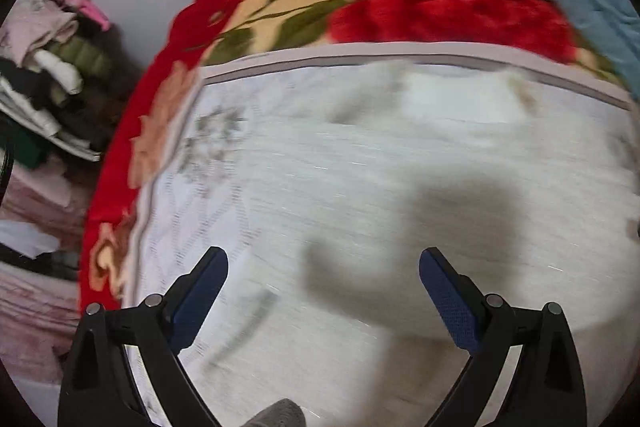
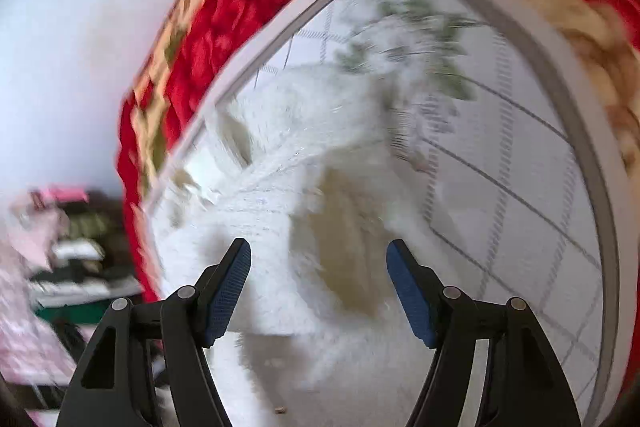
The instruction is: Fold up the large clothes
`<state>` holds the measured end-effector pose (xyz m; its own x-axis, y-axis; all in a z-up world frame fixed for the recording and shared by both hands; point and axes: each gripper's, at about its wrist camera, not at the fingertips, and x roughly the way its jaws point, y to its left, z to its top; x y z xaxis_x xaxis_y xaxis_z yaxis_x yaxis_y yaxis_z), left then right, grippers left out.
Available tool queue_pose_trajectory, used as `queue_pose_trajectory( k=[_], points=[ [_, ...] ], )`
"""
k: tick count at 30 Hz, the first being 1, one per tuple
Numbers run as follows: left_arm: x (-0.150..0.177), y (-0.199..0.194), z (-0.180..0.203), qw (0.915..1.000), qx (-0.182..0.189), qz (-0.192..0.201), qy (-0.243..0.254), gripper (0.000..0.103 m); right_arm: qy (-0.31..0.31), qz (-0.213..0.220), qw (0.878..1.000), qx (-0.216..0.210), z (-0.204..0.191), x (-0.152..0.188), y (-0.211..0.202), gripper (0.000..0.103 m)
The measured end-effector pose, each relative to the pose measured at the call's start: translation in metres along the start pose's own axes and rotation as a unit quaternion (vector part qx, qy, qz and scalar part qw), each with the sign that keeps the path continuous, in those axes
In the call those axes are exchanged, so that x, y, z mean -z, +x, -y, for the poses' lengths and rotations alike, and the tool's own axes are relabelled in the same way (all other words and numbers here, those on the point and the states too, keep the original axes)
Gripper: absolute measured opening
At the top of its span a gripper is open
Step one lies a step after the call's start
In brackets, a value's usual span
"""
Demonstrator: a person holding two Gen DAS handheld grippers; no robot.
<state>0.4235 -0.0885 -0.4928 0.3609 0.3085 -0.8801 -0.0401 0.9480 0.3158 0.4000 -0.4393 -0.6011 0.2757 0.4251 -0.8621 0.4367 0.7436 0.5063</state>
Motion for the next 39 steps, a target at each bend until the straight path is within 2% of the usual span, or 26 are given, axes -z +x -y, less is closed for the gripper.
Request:
queue_pose_trajectory(
  k=[1,2,4,6,9,11,12,13,14,15,17,19,21,23,24,26,28,30,32,36,38,39],
  points=[
    [-0.004,0.011,-0.006,0.9998,-0.017,-0.003,0.002,0.098,-0.013,-0.013,1.0,0.013,-0.006,-0.003,0.011,0.044],
    [-0.006,0.017,-0.01,0.9997,-0.022,-0.004,0.004,0.098,-0.026,-0.028,0.999,0.025,-0.013,-0.006,0.021,0.006],
    [-0.013,0.025,-0.019,0.9995,-0.031,-0.005,0.001,0.098,-0.058,-0.009,0.997,0.042,-0.028,-0.006,0.018,0.005],
    [-0.02,0.024,-0.026,0.9997,-0.025,0.002,-0.007,0.098,-0.111,0.04,0.991,0.055,-0.052,-0.006,-0.002,0.005],
    [-0.026,0.021,-0.033,0.9997,-0.018,0.006,-0.018,0.098,-0.123,0.102,0.986,0.048,-0.069,-0.013,-0.031,0.005],
    [-0.029,0.028,-0.033,0.9996,-0.021,-0.002,-0.019,0.098,-0.126,0.107,0.983,0.079,-0.068,-0.02,-0.026,0.005],
    [-0.03,0.037,-0.029,0.9994,-0.027,-0.015,-0.014,0.098,-0.128,0.08,0.983,0.106,-0.064,-0.024,-0.01,0.005],
    [-0.029,0.045,-0.026,0.9991,-0.03,-0.03,-0.008,0.098,-0.119,0.031,0.983,0.135,-0.055,-0.029,0.012,0.006],
    [-0.031,0.049,-0.026,0.9988,-0.029,-0.04,-0.005,0.098,-0.091,-0.025,0.984,0.148,-0.04,-0.032,0.034,0.006],
    [-0.032,0.051,-0.026,0.9986,-0.023,-0.048,-0.004,0.098,-0.059,-0.057,0.987,0.138,-0.028,-0.033,0.042,0.007],
    [-0.037,0.043,-0.027,0.9992,-0.017,-0.036,-0.006,0.098,-0.038,-0.046,0.99,0.124,-0.028,-0.035,0.028,0.017],
    [-0.047,0.034,-0.028,0.9997,-0.021,-0.009,-0.001,0.098,-0.046,-0.006,0.991,0.124,-0.042,-0.037,-0.001,0.021],
    [-0.056,0.034,-0.027,0.9994,-0.033,0.005,0.005,0.098,-0.049,0.033,0.993,0.106,-0.063,-0.039,-0.029,0.03],
    [-0.066,0.044,-0.027,0.9983,-0.055,0.014,0.013,0.098,-0.047,0.033,0.998,0.036,-0.086,-0.044,-0.034,0.045],
    [-0.07,0.051,-0.026,0.9976,-0.066,0.013,0.018,0.098,-0.049,0.004,0.999,-0.008,-0.102,-0.049,-0.023,0.045],
    [-0.078,0.065,-0.027,0.9962,-0.083,0.013,0.019,0.098,-0.055,-0.064,0.994,-0.069,-0.131,-0.059,0.016,0.045],
    [-0.083,0.081,-0.029,0.9944,-0.103,0.012,0.021,0.098,-0.071,-0.122,0.986,-0.088,-0.159,-0.067,0.063,0.045],
    [-0.085,0.096,-0.03,0.9928,-0.117,0.003,0.025,0.098,-0.107,-0.17,0.977,-0.073,-0.189,-0.076,0.121,0.045],
    [-0.085,0.11,-0.034,0.9925,-0.119,-0.013,0.022,0.098,-0.117,-0.207,0.97,-0.045,-0.198,-0.083,0.163,0.045],
    [-0.081,0.121,-0.037,0.9935,-0.11,-0.024,0.016,0.098,-0.146,-0.25,0.957,-0.006,-0.209,-0.079,0.209,0.044],
    [-0.079,0.121,-0.036,0.9938,-0.107,-0.023,0.019,0.098,-0.174,-0.252,0.952,-0.007,-0.214,-0.072,0.213,0.011],
    [-0.078,0.121,-0.035,0.994,-0.106,-0.021,0.019,0.098,-0.188,-0.241,0.952,0.0,-0.219,-0.07,0.21,0.011]
  ],
)
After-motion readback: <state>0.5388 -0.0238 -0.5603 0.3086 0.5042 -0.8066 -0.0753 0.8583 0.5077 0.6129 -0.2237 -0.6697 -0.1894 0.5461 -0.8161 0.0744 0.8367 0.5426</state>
